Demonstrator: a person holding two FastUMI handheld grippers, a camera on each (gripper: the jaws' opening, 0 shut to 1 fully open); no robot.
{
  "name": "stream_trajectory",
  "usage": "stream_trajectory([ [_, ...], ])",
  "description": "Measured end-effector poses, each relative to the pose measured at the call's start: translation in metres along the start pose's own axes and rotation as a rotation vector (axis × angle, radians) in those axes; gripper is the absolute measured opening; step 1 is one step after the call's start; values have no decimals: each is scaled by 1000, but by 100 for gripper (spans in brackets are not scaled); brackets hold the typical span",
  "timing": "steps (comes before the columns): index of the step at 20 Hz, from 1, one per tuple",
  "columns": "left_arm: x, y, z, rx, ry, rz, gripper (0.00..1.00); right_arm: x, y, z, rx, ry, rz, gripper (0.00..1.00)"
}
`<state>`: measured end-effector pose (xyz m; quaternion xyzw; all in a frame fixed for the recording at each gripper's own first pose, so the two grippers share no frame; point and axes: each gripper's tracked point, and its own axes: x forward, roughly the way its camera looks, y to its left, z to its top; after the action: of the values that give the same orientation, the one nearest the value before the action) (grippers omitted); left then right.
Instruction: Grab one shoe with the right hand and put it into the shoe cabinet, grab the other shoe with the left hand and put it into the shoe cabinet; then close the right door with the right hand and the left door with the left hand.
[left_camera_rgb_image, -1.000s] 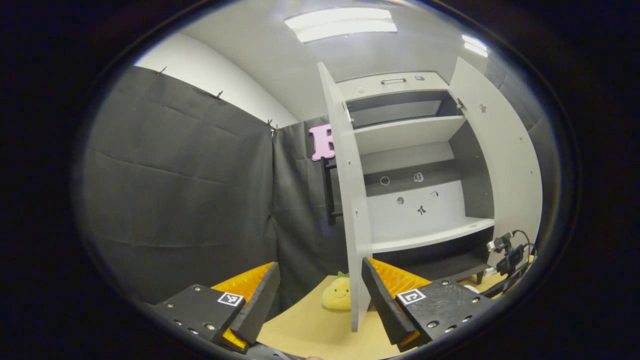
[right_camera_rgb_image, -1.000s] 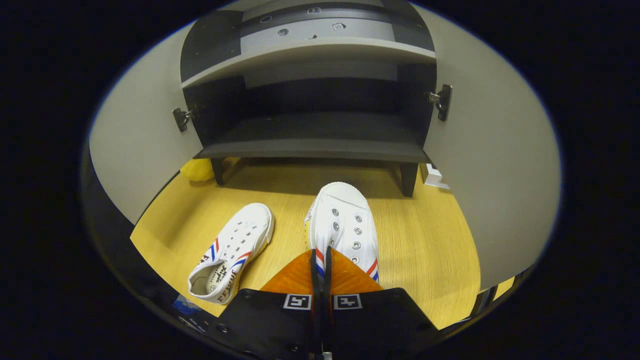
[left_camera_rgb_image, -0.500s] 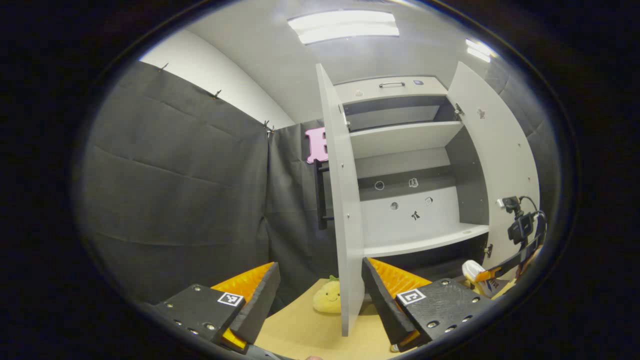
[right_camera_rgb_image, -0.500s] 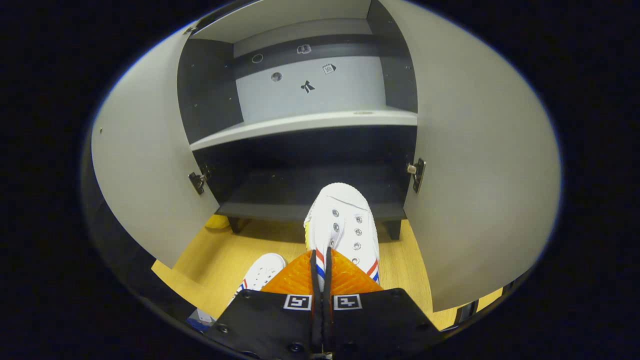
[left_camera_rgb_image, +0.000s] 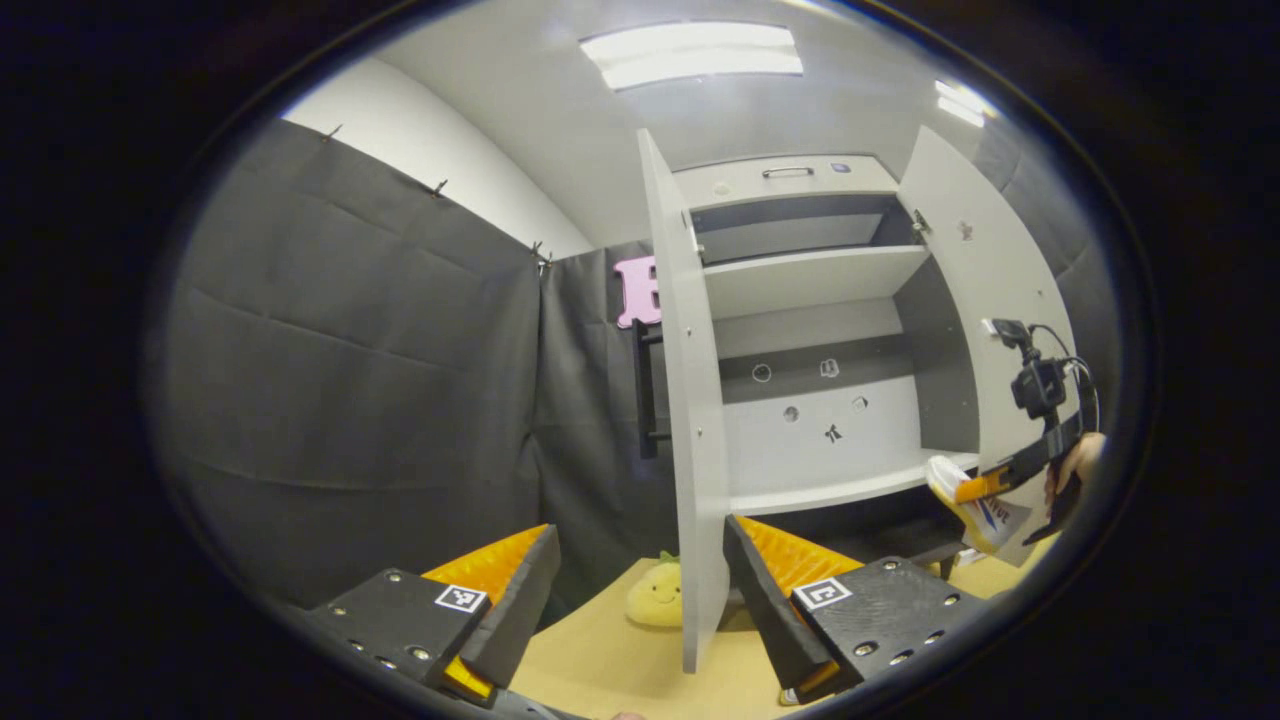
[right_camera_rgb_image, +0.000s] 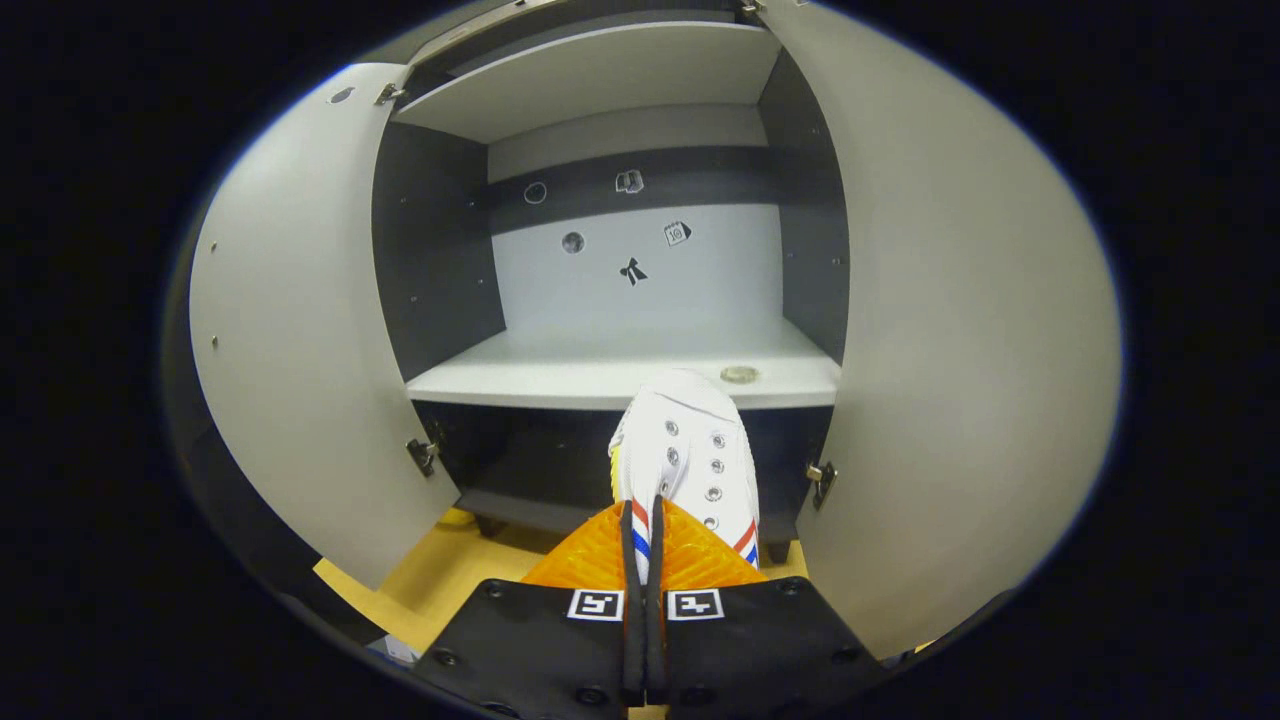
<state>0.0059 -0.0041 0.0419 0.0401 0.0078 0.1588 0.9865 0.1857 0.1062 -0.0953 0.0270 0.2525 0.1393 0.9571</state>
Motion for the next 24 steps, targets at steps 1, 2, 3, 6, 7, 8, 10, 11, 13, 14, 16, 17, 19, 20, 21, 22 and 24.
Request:
stream_trajectory([
  [1,-3,2,0,0,-2,3,95,3,0,11,-3,-17,-4,2],
  [2,-3,6,2,1,-5,6,95,2,-1,26,-3,-35,-8,2],
  [3,-6,7,1,4,-7,10,95,7,-2,36,-2,-50,-9,2],
  [6,-6,15,-1,4,-4,22,95,21,-4,66,-7,-91,-15,2],
  [7,-6,18,-2,4,-1,25,95,26,-5,75,-11,-98,-17,2],
  [8,-6,19,-2,5,1,27,95,31,-5,84,-14,-108,-21,2],
  [10,-6,22,-3,10,2,32,95,43,-6,102,-10,-130,-28,2],
  [11,-6,22,-5,12,4,34,95,49,-7,110,-11,-138,-30,2],
  [13,-7,23,-7,12,9,36,95,65,-9,121,-17,-141,-36,1],
  [14,-7,24,-8,14,12,37,95,74,-10,126,-20,-141,-43,2],
  [16,-8,27,-10,15,16,43,95,93,-13,132,-23,-132,-59,1],
  [17,-8,29,-10,17,18,47,95,103,-14,133,-27,-125,-67,2],
  [19,-9,32,-15,26,24,58,95,120,-17,134,-32,-104,-86,2],
  [20,-10,34,-16,31,28,63,95,128,-17,136,-23,-97,-91,2],
  [21,-11,37,-20,36,33,69,94,135,-16,138,-13,-89,-91,1],
  [22,-13,41,-21,40,38,74,94,143,-17,141,-4,-80,-93,1],
  [24,-20,46,-25,45,47,83,94,159,-18,143,-12,-52,-101,1],
])
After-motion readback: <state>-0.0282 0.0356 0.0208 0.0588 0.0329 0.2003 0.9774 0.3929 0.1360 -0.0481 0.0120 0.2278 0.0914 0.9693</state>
